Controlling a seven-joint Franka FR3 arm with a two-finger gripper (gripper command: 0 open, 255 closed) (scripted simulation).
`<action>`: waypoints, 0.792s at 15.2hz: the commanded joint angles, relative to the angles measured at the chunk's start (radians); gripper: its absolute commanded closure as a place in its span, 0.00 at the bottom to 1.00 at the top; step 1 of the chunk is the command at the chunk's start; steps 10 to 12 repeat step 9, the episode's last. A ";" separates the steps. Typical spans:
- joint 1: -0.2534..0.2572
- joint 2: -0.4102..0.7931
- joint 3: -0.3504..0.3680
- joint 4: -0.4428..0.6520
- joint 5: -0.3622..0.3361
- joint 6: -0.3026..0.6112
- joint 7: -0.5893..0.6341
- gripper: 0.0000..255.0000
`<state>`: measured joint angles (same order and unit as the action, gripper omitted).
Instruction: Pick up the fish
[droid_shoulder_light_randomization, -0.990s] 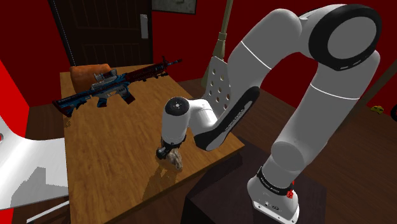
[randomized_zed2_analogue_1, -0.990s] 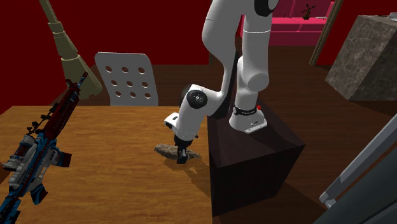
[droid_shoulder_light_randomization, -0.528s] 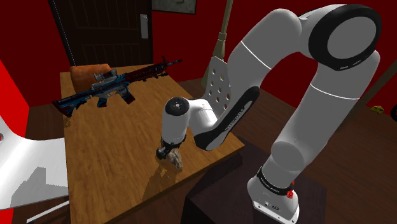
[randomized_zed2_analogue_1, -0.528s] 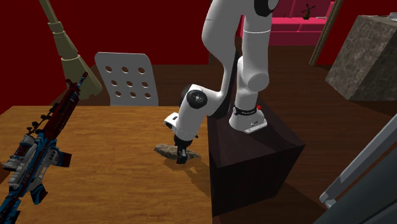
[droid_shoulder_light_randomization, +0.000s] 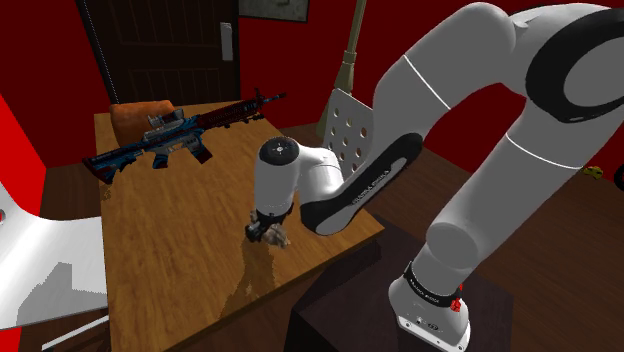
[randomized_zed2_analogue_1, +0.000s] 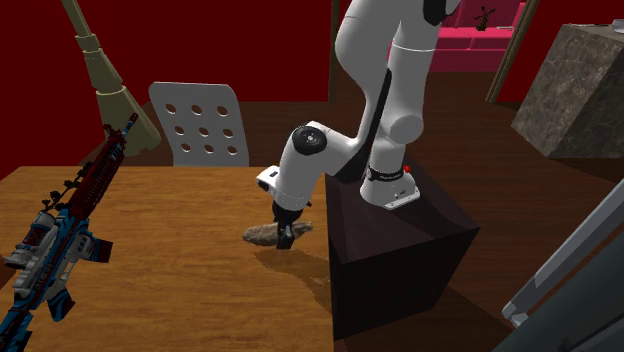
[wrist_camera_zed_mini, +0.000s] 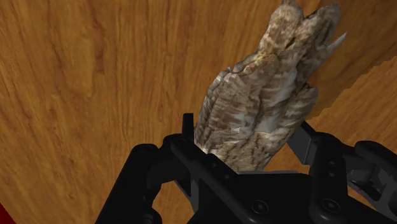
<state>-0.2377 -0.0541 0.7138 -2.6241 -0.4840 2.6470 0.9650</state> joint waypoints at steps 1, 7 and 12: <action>0.015 -0.043 -0.003 -0.007 0.078 -0.016 -0.060 1.00; 0.070 -0.142 -0.038 0.000 0.231 -0.086 -0.188 1.00; 0.072 -0.144 -0.040 0.001 0.234 -0.088 -0.190 1.00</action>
